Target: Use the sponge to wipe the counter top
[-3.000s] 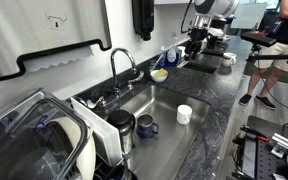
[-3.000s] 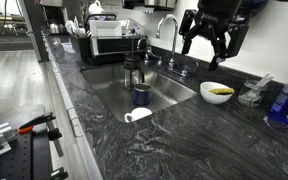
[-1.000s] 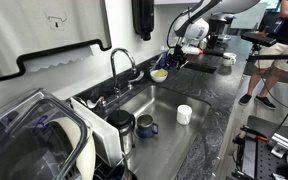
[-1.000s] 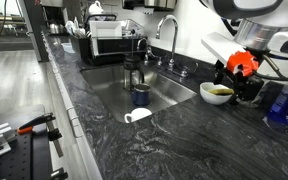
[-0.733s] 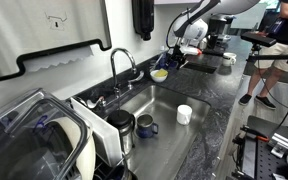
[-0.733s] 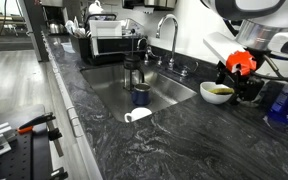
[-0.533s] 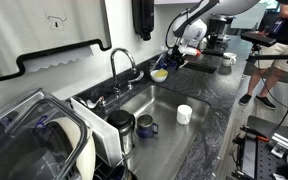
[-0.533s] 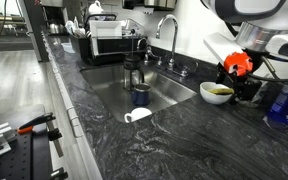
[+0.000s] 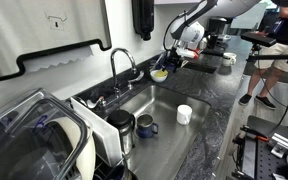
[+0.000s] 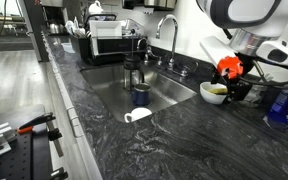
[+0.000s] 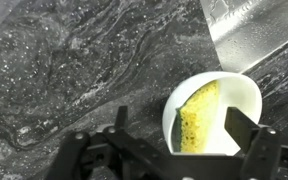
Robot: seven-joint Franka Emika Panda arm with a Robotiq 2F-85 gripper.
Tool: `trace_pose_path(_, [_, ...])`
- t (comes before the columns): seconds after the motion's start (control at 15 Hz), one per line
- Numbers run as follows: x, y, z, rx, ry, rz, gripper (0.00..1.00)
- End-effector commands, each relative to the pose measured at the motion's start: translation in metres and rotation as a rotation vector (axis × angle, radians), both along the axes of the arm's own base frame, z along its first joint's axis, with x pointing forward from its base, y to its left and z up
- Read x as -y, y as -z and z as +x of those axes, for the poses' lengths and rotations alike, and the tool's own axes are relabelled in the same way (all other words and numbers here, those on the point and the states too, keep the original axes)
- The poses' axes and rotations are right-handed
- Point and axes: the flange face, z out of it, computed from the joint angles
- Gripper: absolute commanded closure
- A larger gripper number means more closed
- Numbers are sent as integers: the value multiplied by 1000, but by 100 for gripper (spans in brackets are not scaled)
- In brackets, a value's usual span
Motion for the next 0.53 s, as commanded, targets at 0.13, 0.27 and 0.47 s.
trace_pose_path(0.13, [5,7,5,13,19,6,37])
trace_pose_path(0.27, [5,7,5,15,18,3,50])
trace_pose_path(0.47, [4,8,5,16,15,-2,71])
